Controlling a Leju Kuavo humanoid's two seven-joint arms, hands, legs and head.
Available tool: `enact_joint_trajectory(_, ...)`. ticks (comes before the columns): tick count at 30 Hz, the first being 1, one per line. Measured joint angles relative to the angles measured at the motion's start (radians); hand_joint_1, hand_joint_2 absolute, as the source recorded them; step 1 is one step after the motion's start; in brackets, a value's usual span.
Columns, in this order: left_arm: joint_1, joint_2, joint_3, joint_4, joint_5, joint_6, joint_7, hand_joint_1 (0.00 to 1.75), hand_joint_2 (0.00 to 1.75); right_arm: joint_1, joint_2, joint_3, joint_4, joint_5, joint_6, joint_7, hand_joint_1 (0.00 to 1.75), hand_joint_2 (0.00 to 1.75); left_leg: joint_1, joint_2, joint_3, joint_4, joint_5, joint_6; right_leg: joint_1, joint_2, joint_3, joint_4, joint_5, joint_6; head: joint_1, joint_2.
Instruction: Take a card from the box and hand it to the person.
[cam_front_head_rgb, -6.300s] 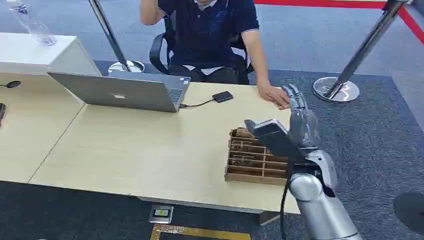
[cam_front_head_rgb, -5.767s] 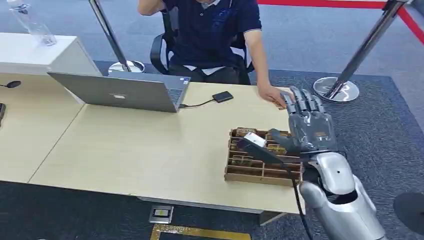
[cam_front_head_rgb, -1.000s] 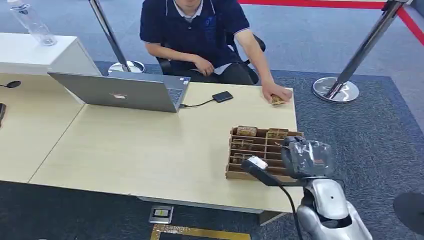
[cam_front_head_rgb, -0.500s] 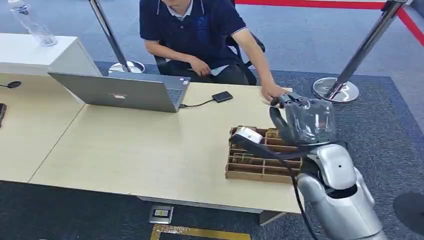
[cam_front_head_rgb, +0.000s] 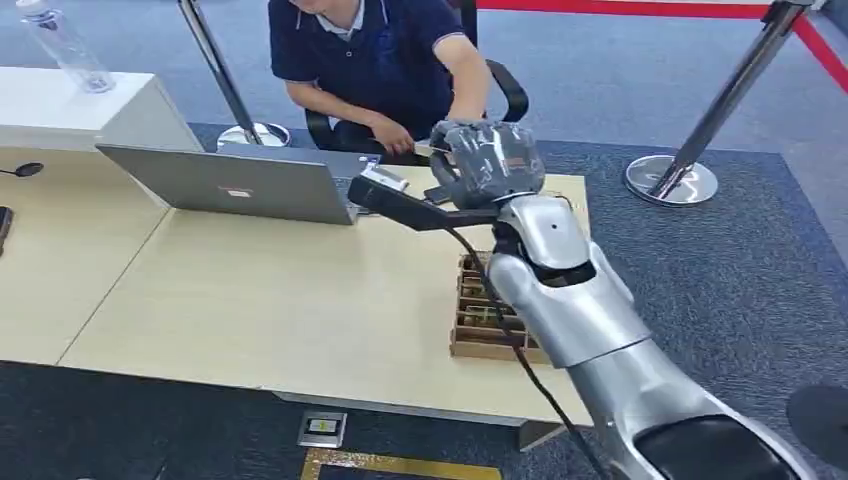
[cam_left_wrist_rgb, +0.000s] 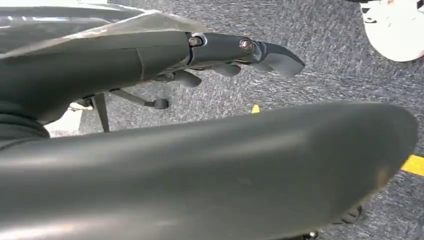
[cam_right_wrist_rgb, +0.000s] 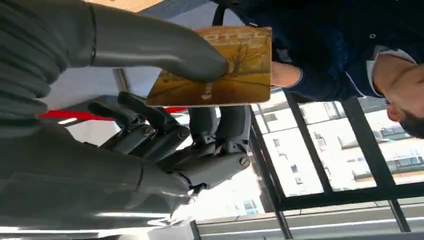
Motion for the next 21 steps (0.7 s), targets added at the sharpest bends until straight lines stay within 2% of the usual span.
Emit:
enact_joint_trajectory(6, 0.001, 0.000, 0.000, 0.001, -0.001, 0.003, 0.018, 0.00, 0.00, -0.024, 0.033, 0.000, 0.139, -0.002, -0.032, 0.016, 1.75, 1.75, 0.000, 0.000, 0.000, 0.000, 0.000, 0.000, 0.000, 0.000, 0.000, 0.000, 0.000, 0.000, 0.000, 0.000)
enact_joint_trajectory(14, 0.002, -0.001, 0.000, 0.003, -0.006, 0.005, 0.019, 0.00, 0.00, -0.023, 0.040, 0.000, 0.212, 0.010, -0.060, 0.025, 1.75, 1.75, 0.000, 0.000, 0.000, 0.000, 0.000, 0.000, 0.000, 0.000, 0.000, 0.000, 0.000, 0.000, 0.000, 0.000)
enact_joint_trajectory(17, 0.002, -0.001, 0.000, 0.003, -0.006, 0.005, 0.019, 0.00, 0.00, -0.023, 0.044, 0.000, 0.223, 0.016, -0.087, 0.026, 1.75, 1.75, 0.000, 0.000, 0.000, 0.000, 0.000, 0.000, 0.000, 0.000, 0.000, 0.000, 0.000, 0.000, 0.000, 0.000)
enact_joint_trajectory(20, 0.002, -0.001, -0.002, 0.004, -0.011, 0.005, 0.019, 0.00, 0.00, -0.018, 0.050, -0.002, 0.223, 0.025, -0.147, 0.027, 1.75, 1.75, 0.000, 0.000, 0.000, 0.000, 0.000, 0.000, 0.000, 0.000, 0.000, 0.000, 0.000, 0.000, 0.000, 0.000)
enact_joint_trajectory(21, 0.002, -0.001, -0.002, 0.004, -0.011, 0.005, 0.019, 0.00, 0.00, -0.016, 0.051, -0.004, 0.221, 0.027, -0.170, 0.027, 1.36, 1.75, 0.000, 0.000, 0.000, 0.000, 0.000, 0.000, 0.000, 0.000, 0.000, 0.000, 0.000, 0.000, 0.000, 0.000)
